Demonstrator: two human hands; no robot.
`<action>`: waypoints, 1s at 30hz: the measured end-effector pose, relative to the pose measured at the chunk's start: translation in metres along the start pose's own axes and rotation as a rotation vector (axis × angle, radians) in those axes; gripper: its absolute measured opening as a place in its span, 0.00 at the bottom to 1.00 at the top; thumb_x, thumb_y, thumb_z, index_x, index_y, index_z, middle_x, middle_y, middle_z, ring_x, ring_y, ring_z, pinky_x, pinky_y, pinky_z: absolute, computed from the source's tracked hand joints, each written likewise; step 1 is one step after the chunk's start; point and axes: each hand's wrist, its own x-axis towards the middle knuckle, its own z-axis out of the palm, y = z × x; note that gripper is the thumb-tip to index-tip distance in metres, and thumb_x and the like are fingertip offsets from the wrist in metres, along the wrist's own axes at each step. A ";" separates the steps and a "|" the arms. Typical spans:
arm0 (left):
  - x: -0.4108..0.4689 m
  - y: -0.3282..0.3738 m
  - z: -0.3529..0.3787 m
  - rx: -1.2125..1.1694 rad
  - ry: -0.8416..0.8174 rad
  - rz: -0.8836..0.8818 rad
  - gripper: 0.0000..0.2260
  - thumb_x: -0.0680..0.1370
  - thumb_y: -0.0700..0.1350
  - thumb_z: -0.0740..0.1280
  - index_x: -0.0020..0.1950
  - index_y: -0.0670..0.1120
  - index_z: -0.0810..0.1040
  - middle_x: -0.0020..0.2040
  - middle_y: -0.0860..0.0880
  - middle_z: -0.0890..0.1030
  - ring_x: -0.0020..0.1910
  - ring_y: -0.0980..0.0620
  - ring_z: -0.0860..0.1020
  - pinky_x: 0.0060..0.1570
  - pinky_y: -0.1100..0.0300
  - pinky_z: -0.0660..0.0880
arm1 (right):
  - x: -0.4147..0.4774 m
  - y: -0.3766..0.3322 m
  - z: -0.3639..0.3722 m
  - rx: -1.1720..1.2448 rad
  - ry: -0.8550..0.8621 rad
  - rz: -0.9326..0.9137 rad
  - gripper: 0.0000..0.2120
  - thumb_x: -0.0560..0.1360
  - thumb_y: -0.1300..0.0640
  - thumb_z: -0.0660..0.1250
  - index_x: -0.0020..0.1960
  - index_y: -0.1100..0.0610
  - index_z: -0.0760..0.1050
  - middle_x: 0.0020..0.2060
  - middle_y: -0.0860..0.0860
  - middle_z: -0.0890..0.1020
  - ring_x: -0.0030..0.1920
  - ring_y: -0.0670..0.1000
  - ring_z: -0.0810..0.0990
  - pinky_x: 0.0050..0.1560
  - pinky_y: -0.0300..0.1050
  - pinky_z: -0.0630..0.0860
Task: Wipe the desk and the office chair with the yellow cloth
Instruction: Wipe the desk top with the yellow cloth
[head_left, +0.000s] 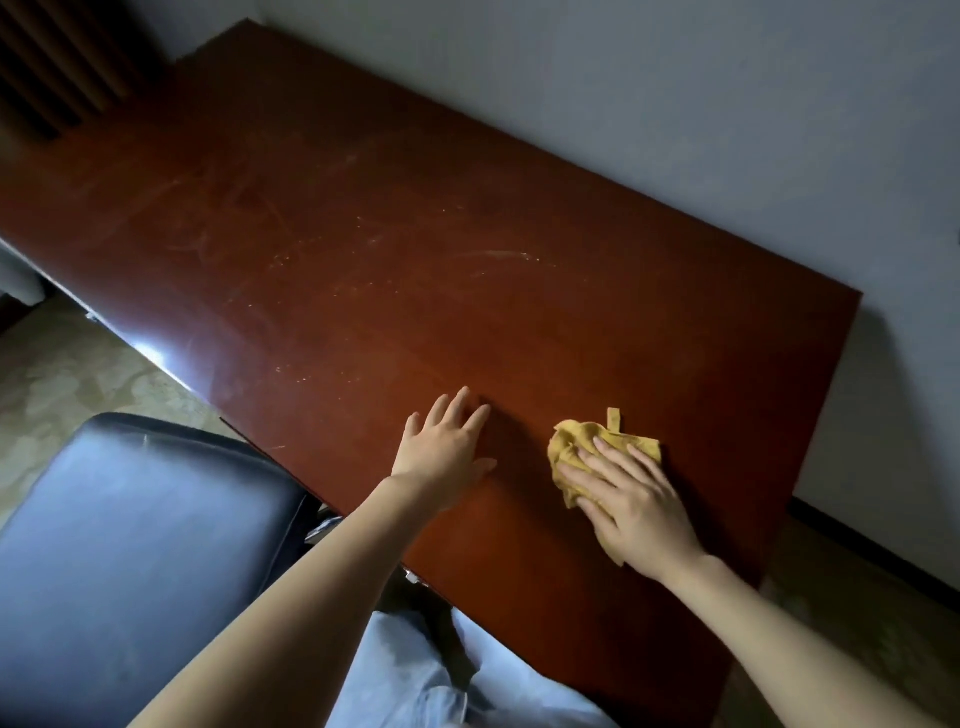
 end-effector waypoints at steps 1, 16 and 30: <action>0.006 0.005 -0.001 0.007 -0.018 0.015 0.32 0.80 0.58 0.59 0.79 0.52 0.48 0.79 0.48 0.43 0.78 0.46 0.44 0.73 0.44 0.50 | -0.003 0.012 -0.005 -0.014 0.000 0.044 0.22 0.72 0.56 0.72 0.64 0.48 0.75 0.63 0.49 0.77 0.67 0.53 0.72 0.68 0.56 0.65; 0.062 0.042 -0.001 0.204 -0.021 -0.040 0.33 0.79 0.66 0.45 0.78 0.50 0.42 0.79 0.49 0.43 0.78 0.47 0.43 0.73 0.42 0.45 | 0.124 0.143 -0.054 -0.016 -0.058 0.444 0.21 0.81 0.51 0.58 0.73 0.44 0.62 0.74 0.48 0.62 0.76 0.55 0.53 0.73 0.51 0.50; 0.073 0.031 -0.021 0.225 -0.085 0.066 0.31 0.80 0.63 0.50 0.79 0.50 0.48 0.79 0.49 0.48 0.77 0.48 0.52 0.72 0.52 0.57 | 0.210 0.094 -0.030 -0.028 -0.133 0.152 0.21 0.81 0.52 0.56 0.73 0.41 0.61 0.75 0.46 0.60 0.76 0.52 0.50 0.74 0.55 0.45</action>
